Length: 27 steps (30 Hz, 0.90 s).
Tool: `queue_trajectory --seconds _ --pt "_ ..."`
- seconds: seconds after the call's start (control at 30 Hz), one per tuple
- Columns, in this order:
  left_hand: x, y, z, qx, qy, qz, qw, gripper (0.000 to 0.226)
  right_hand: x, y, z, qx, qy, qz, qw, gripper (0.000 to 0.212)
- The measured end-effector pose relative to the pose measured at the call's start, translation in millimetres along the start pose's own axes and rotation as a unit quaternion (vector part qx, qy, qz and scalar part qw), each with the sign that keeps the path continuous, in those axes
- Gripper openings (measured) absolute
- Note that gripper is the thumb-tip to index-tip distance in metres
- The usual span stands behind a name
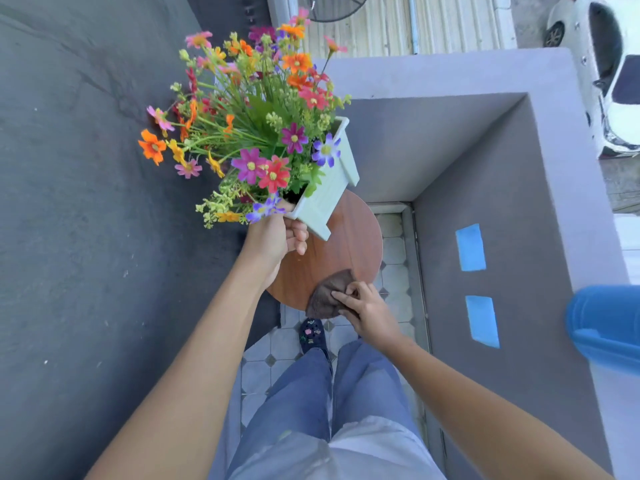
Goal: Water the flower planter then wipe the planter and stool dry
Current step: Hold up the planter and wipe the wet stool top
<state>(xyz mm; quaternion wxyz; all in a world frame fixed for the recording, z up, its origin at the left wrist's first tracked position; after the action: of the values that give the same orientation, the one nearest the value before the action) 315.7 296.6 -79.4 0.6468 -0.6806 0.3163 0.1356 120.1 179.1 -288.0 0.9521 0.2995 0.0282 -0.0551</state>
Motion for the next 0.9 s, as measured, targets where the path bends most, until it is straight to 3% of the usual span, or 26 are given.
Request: queue_trajectory --seconds 0.1,0.2,0.27,0.47,0.73,0.9 --pt "-11 19 1 -0.001 -0.006 0.01 1.0 0.029 14 -2 14 0.01 -0.042 -0.115 0.992 0.037" --pt "-21 37 4 -0.004 -0.015 0.023 1.0 0.027 28 -2 28 0.049 -0.099 -0.251 0.962 0.034" --pt "-27 51 6 -0.004 -0.029 0.037 0.999 0.023 29 0 33 0.067 -0.087 -0.304 0.946 0.035" --pt "-44 90 -8 -0.066 -0.089 0.105 0.988 0.026 3 11 49 0.113 0.004 -0.348 0.931 0.036" --pt "-57 134 -40 -0.07 -0.13 0.11 0.983 0.044 -48 28 93 0.354 -0.121 -0.464 0.803 0.035" --pt "-56 144 -71 -0.026 -0.137 0.116 0.983 0.042 -75 30 119 0.427 -0.152 -0.455 0.767 0.036"
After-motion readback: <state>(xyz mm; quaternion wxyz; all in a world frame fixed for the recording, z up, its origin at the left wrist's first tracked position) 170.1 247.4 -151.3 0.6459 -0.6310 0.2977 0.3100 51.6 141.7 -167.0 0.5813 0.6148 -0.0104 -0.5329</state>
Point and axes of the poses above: each hand's wrist, its own x-axis towards the middle knuckle, its own z-axis out of the back of the hand, y = z × x, the point moved 1 cm from there along x, towards the middle knuckle, and after that the axes turned 3 degrees about -x, right-handed, at the moved point
